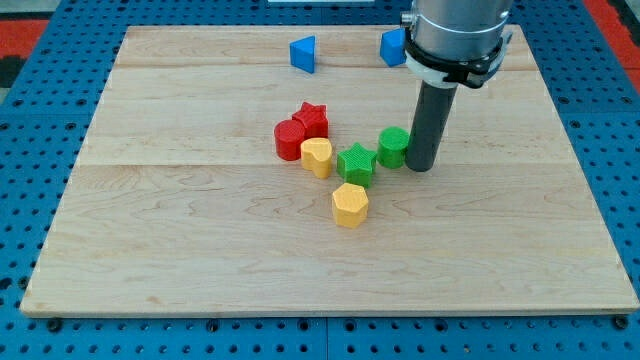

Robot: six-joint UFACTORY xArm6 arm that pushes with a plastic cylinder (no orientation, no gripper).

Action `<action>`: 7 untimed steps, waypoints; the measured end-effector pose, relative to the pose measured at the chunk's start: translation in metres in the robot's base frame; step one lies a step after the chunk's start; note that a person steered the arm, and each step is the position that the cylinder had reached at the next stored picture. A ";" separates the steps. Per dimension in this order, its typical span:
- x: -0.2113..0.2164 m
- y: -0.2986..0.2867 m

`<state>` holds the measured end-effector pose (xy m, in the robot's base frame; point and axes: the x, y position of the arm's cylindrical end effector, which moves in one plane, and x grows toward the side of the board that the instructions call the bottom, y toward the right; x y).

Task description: Place the yellow hexagon below the yellow heart

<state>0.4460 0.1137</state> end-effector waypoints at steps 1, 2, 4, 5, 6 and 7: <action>-0.015 0.003; -0.026 -0.045; 0.028 0.080; 0.084 -0.013; 0.048 -0.070; 0.072 -0.072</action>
<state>0.5178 0.0413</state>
